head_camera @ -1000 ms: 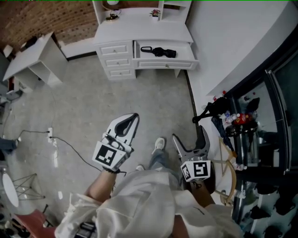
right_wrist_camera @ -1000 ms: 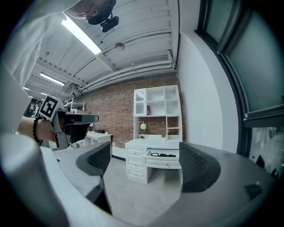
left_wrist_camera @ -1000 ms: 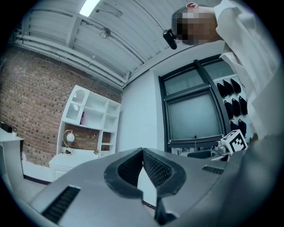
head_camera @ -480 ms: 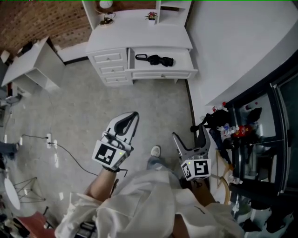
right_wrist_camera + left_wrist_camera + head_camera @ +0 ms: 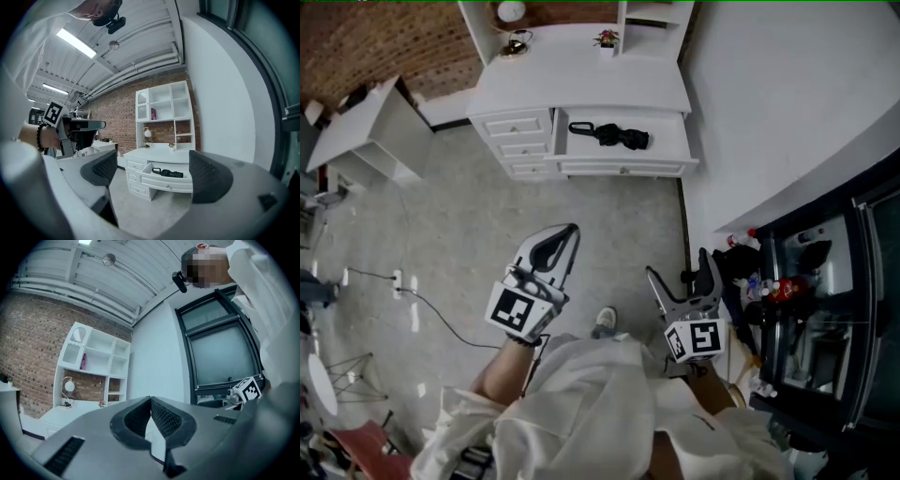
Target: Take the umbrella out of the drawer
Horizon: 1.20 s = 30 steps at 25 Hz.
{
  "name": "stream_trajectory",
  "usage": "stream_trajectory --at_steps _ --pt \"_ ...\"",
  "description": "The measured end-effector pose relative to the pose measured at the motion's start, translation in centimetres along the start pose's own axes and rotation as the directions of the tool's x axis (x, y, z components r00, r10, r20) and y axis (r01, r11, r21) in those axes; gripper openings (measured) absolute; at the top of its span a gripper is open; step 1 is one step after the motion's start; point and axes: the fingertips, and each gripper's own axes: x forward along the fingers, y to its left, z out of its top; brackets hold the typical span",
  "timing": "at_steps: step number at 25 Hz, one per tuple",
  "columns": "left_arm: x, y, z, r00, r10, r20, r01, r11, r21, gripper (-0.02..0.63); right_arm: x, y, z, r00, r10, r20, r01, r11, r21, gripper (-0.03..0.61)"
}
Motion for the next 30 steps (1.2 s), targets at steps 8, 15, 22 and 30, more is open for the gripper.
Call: stream_trajectory --at_steps 8,15,22,30 --pt "3.5 1.1 -0.2 1.000 0.014 -0.001 -0.014 1.000 -0.004 0.026 2.7 -3.0 -0.3 1.000 0.016 -0.018 -0.016 1.000 0.003 0.474" --pt "6.1 3.4 -0.5 1.000 0.012 0.012 -0.011 1.000 -0.019 0.026 5.6 -4.1 0.0 1.000 0.018 -0.023 -0.018 1.000 -0.002 0.474" --pt "11.2 7.0 -0.8 0.999 -0.032 0.041 0.033 0.999 -0.012 0.026 10.6 -6.2 0.0 0.999 0.008 -0.032 -0.009 1.000 -0.018 0.474" --pt "18.5 14.2 -0.9 0.996 -0.066 0.059 0.068 0.997 -0.026 0.026 19.8 -9.2 0.9 0.999 -0.015 -0.044 0.014 1.000 -0.022 0.474"
